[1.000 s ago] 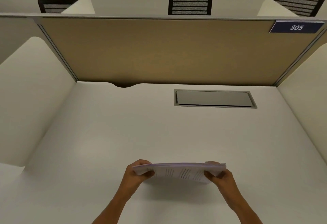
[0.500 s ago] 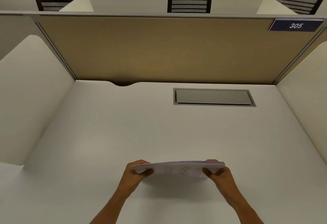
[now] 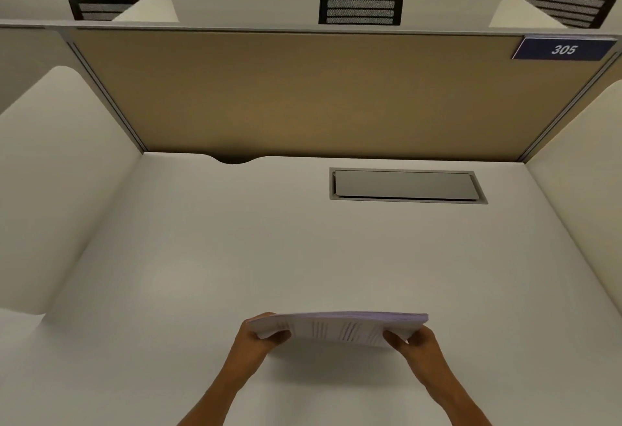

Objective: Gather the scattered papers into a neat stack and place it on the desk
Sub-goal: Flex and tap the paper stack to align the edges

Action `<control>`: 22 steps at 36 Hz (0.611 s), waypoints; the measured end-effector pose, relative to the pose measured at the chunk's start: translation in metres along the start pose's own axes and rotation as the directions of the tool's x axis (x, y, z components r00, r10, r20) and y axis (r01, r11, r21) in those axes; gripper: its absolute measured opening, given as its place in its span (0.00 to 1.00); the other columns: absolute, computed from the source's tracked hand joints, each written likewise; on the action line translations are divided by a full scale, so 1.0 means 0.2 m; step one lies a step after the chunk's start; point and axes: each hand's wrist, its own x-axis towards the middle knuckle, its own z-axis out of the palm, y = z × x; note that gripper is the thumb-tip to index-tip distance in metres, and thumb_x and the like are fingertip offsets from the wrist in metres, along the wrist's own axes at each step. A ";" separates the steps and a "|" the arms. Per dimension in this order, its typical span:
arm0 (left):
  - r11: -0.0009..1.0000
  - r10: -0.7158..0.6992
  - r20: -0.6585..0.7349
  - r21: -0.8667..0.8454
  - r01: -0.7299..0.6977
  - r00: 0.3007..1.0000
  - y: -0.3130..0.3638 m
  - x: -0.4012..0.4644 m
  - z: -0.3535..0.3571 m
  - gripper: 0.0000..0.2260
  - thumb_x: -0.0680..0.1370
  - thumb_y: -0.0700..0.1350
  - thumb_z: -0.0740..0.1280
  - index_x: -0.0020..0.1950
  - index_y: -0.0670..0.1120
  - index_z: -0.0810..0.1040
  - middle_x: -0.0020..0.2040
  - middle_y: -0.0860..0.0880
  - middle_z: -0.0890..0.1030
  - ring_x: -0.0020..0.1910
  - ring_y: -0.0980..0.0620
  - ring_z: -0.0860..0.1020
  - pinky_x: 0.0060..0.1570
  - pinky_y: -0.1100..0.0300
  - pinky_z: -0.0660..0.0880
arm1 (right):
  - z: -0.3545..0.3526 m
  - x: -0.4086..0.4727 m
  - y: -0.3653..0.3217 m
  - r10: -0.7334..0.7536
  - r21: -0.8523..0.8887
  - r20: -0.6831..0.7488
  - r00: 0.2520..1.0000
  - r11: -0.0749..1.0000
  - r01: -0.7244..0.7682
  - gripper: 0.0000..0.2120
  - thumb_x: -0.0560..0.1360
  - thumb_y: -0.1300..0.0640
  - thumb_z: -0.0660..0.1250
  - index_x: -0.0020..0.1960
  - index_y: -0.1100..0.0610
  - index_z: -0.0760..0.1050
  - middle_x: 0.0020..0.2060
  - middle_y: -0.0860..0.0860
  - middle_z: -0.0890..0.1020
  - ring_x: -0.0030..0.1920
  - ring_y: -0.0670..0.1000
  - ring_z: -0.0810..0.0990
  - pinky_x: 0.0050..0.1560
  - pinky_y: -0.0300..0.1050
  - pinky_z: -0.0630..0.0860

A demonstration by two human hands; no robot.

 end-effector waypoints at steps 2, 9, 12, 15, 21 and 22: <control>1.000 -0.015 -0.016 -0.024 0.014 1.000 -0.02 -0.01 0.02 0.23 0.73 0.35 0.75 0.44 0.67 0.85 0.44 0.61 0.87 0.45 0.65 0.84 0.39 0.75 0.77 | 0.01 0.00 0.02 0.020 -0.021 0.019 1.000 1.000 -0.019 0.09 0.75 0.59 0.73 0.52 0.47 0.82 0.46 0.42 0.88 0.46 0.39 0.85 0.40 0.29 0.79; 0.997 -0.055 0.012 -0.047 0.055 0.998 -0.02 -0.01 0.02 0.22 0.76 0.37 0.72 0.48 0.69 0.84 0.50 0.62 0.86 0.50 0.66 0.83 0.43 0.72 0.78 | 0.02 0.02 0.04 0.041 -0.032 -0.033 0.999 0.999 -0.042 0.05 0.77 0.58 0.72 0.50 0.48 0.82 0.44 0.42 0.88 0.45 0.40 0.86 0.40 0.28 0.79; 0.998 -0.059 0.042 -0.036 0.061 0.997 -0.02 -0.01 0.01 0.14 0.76 0.38 0.73 0.49 0.59 0.87 0.49 0.53 0.88 0.50 0.59 0.84 0.50 0.66 0.78 | 0.01 0.01 0.01 0.032 -0.026 -0.062 0.998 0.999 -0.034 0.05 0.76 0.59 0.72 0.47 0.49 0.83 0.42 0.43 0.88 0.42 0.40 0.85 0.38 0.29 0.78; 0.999 -0.023 0.072 -0.025 0.024 0.997 -0.02 0.00 -0.02 0.07 0.76 0.37 0.73 0.50 0.47 0.87 0.48 0.44 0.87 0.49 0.51 0.84 0.51 0.59 0.78 | -0.01 0.00 0.00 0.024 -0.035 -0.056 0.998 0.999 -0.026 0.05 0.76 0.59 0.73 0.47 0.49 0.84 0.42 0.46 0.89 0.42 0.42 0.86 0.41 0.34 0.77; 0.996 -0.087 0.023 -0.010 0.087 0.996 -0.04 -0.01 0.01 0.16 0.76 0.38 0.73 0.48 0.62 0.85 0.49 0.59 0.87 0.50 0.63 0.83 0.46 0.70 0.77 | -0.02 0.00 0.01 0.053 -0.103 -0.025 0.998 0.993 -0.055 0.06 0.76 0.59 0.72 0.52 0.50 0.81 0.43 0.46 0.88 0.44 0.41 0.85 0.38 0.29 0.78; 0.995 -0.100 0.012 -0.003 0.100 0.995 -0.05 -0.01 0.02 0.17 0.76 0.39 0.73 0.48 0.63 0.83 0.49 0.62 0.86 0.50 0.64 0.83 0.47 0.70 0.76 | -0.02 0.00 0.01 0.057 -0.112 -0.023 0.998 0.992 -0.059 0.05 0.77 0.59 0.72 0.52 0.51 0.81 0.44 0.47 0.88 0.44 0.42 0.85 0.38 0.30 0.78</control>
